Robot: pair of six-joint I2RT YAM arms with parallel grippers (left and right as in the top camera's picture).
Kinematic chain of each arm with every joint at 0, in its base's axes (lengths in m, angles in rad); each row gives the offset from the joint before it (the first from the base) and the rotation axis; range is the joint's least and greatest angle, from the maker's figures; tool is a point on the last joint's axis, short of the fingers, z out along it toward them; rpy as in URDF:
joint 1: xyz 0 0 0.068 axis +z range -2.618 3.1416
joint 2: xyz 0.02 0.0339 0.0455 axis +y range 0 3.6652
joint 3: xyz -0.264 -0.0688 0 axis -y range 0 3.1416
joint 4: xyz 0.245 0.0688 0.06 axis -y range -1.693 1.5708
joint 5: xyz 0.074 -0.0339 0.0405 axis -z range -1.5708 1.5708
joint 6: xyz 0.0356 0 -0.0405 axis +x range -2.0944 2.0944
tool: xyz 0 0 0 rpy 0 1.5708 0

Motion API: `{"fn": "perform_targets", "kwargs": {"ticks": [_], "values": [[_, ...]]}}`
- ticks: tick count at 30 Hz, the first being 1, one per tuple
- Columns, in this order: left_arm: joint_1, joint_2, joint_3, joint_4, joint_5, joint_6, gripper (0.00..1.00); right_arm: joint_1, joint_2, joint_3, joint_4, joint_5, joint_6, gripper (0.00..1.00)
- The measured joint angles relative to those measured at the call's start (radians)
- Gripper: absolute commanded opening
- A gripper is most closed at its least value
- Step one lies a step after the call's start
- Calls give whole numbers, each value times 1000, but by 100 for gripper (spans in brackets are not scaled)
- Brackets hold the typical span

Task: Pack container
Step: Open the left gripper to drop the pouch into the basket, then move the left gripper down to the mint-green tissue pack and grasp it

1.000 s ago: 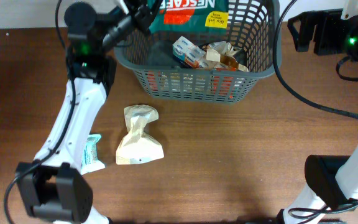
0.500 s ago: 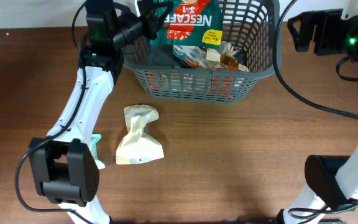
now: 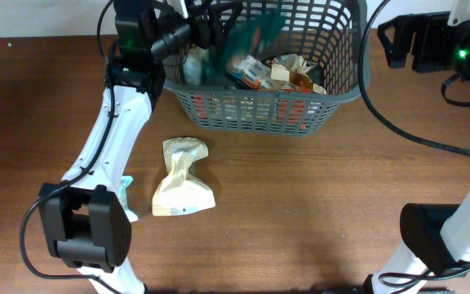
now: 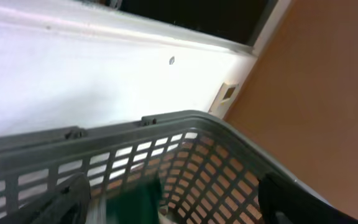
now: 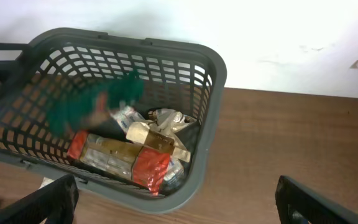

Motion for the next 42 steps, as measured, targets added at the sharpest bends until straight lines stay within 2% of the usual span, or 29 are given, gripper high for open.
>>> {"fn": "perform_targets", "kwargs": {"ticks": [13,18,24,26,30,34,42], "values": [[9,-1,8,5,1,3,81,0,0,0,0,0,0,99],[106,-2,57,-82,-6,21,80,0,0,0,0,0,0,99],[317,-2,146,-404,-71,108,79,0,0,-1,0,0,0,99],[418,-2,173,-549,-124,165,77,0,0,-1,0,0,0,99],[516,-5,185,-826,-183,217,73,0,0,-2,0,0,0,99],[554,-5,185,-1077,-260,248,71,0,0,-2,0,0,0,99],[544,-5,187,-1473,-373,307,67,0,0,-2,0,4,1,99]]}}
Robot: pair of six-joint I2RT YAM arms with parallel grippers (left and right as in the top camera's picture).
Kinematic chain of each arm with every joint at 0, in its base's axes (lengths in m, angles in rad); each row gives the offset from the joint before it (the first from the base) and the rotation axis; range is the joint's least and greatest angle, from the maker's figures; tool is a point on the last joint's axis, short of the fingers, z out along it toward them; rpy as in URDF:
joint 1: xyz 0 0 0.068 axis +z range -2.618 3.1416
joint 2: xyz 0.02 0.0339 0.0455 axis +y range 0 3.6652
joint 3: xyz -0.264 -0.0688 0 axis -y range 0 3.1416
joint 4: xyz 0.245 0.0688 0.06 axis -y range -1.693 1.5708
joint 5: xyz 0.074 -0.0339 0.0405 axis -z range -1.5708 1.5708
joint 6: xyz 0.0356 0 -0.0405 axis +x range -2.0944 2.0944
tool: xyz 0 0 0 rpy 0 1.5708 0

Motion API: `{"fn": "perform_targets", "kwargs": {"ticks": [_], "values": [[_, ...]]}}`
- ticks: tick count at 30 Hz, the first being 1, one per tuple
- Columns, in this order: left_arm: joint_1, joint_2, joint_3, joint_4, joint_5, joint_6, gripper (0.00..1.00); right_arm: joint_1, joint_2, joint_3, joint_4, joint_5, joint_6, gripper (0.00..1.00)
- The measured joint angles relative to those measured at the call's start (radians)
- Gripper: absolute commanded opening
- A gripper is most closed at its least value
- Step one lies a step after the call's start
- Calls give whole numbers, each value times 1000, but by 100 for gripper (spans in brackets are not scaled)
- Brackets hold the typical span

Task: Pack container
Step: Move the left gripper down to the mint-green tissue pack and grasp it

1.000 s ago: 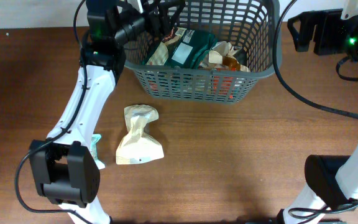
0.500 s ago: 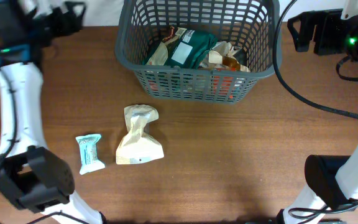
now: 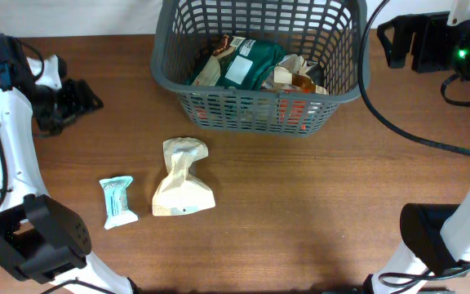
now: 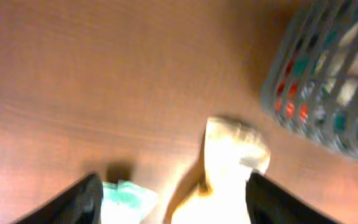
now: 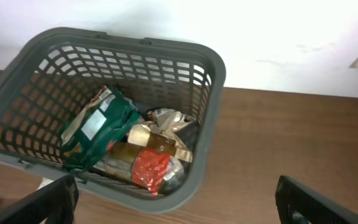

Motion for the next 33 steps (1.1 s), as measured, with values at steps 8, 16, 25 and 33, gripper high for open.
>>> {"fn": "perform_targets", "kwargs": {"ticks": [8,16,25,33], "values": [[-56,-43,0,-208,-113,33,68,0,0,0,0,23,0,99],[-203,-169,0,-350,-232,-29,73,0,0,0,0,23,-1,99],[-343,-279,-179,-288,-349,-195,74,0,0,0,0,23,-1,99],[-399,-361,-556,-92,-372,-298,74,0,0,0,0,24,0,99]]}}
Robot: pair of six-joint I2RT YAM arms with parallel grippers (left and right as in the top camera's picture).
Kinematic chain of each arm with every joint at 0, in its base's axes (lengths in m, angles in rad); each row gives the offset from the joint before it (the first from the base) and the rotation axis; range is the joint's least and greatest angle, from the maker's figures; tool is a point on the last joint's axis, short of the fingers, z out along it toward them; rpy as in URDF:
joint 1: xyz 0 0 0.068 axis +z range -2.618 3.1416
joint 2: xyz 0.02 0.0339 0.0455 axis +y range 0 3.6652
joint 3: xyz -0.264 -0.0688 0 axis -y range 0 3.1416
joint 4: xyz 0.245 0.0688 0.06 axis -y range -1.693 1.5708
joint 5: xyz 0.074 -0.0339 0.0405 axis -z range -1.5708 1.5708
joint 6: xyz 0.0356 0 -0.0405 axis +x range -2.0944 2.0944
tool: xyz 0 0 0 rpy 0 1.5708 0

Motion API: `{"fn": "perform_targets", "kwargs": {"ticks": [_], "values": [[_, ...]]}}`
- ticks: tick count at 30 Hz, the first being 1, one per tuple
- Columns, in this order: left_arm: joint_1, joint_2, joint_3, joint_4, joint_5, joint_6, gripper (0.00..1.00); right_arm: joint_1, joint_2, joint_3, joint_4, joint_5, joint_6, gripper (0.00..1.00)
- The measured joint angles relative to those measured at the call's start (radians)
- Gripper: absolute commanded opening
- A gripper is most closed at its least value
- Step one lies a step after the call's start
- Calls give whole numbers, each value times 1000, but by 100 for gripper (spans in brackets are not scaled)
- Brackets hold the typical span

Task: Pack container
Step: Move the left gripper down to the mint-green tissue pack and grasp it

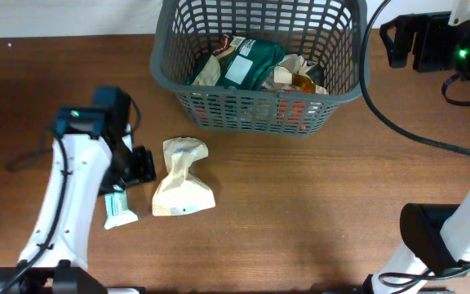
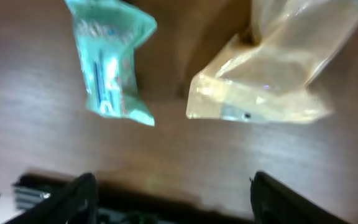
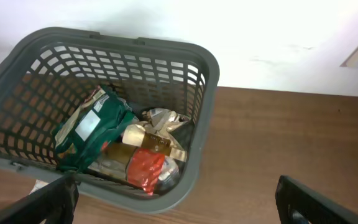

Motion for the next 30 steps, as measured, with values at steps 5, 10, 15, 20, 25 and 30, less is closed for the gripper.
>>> {"fn": "perform_targets", "kwargs": {"ticks": [5,10,15,20,25,30], "values": [[-2,-60,-182,119,-35,-51,75,0,0,0,0,0,1,99],[-2,-124,-291,221,-113,-106,77,0,0,0,0,0,5,99],[-2,-173,-391,330,-162,-154,78,0,0,0,0,0,19,99],[-2,-180,-492,437,-177,-173,80,0,0,0,0,0,26,99],[-2,-180,-558,508,-180,-166,80,0,0,0,0,0,27,99],[-2,-180,-560,548,-183,-132,80,0,0,0,0,0,26,99]]}}
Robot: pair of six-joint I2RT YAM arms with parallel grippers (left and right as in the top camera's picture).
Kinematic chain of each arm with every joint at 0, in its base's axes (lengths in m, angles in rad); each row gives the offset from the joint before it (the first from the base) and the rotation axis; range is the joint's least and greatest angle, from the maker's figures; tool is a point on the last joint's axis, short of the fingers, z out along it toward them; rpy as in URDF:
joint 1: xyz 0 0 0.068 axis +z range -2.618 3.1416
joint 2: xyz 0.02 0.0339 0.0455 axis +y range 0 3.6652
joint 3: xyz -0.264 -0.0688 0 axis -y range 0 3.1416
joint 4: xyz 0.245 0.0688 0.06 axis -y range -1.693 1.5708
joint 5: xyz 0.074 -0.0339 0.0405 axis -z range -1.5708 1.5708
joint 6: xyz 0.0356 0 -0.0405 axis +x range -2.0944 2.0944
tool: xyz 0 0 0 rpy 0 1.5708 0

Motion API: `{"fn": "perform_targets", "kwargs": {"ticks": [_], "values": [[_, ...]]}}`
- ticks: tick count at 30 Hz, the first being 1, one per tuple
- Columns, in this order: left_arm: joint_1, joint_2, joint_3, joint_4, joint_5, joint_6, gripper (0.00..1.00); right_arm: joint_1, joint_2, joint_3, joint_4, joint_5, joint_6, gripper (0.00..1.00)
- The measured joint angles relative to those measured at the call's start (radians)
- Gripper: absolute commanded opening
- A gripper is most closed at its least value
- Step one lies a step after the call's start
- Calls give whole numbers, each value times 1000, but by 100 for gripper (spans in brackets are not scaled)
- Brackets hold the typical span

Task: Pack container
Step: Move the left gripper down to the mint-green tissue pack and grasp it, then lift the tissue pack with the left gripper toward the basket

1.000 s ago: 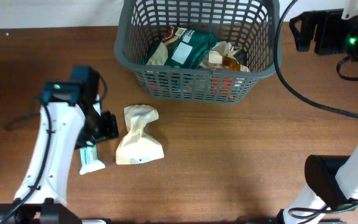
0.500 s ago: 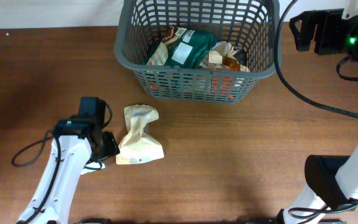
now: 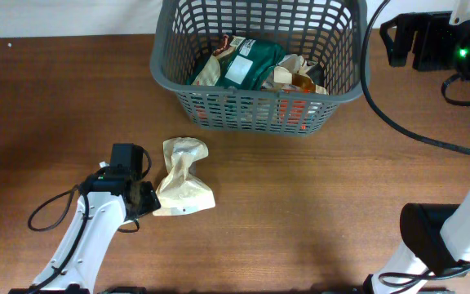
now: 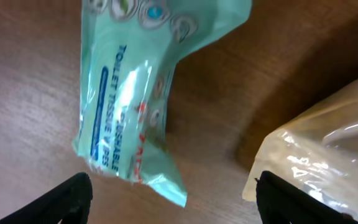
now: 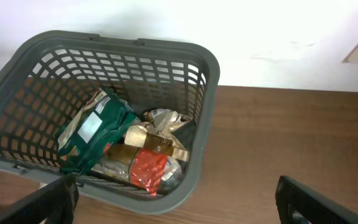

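A teal wipes packet lies flat on the wooden table, filling the left wrist view. My left gripper is open and hovers close above it, one finger on each side of the packet's lower end. In the overhead view my left arm hides this packet. A beige crumpled bag lies just to its right. The grey basket at the back holds a green packet and other wrappers. My right gripper is open, high beside the basket.
The basket's rim stands well above the table, against the white wall. A black cable loops on the table to the left of my left arm. My right arm's base sits at the front right.
My left gripper has come down from higher over the teal packet and beige bag to just above the teal packet. It is still open. The right arm has barely moved.
My left gripper was over the basket with a green packet blurred inside it. Then the green packet lay in the basket and the left arm was at the table's far left. Then it hung above the teal packet, and now sits low over it.
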Motion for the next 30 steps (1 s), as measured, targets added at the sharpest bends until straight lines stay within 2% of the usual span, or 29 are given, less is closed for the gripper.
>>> {"fn": "perform_targets", "kwargs": {"ticks": [6,17,30], "values": [[30,0,0,7,0,44,80,0,0,0,0,0,0,99],[182,0,0,71,55,150,79,0,0,0,0,0,1,99],[195,3,-3,183,133,251,81,0,0,0,0,0,1,99]]}}
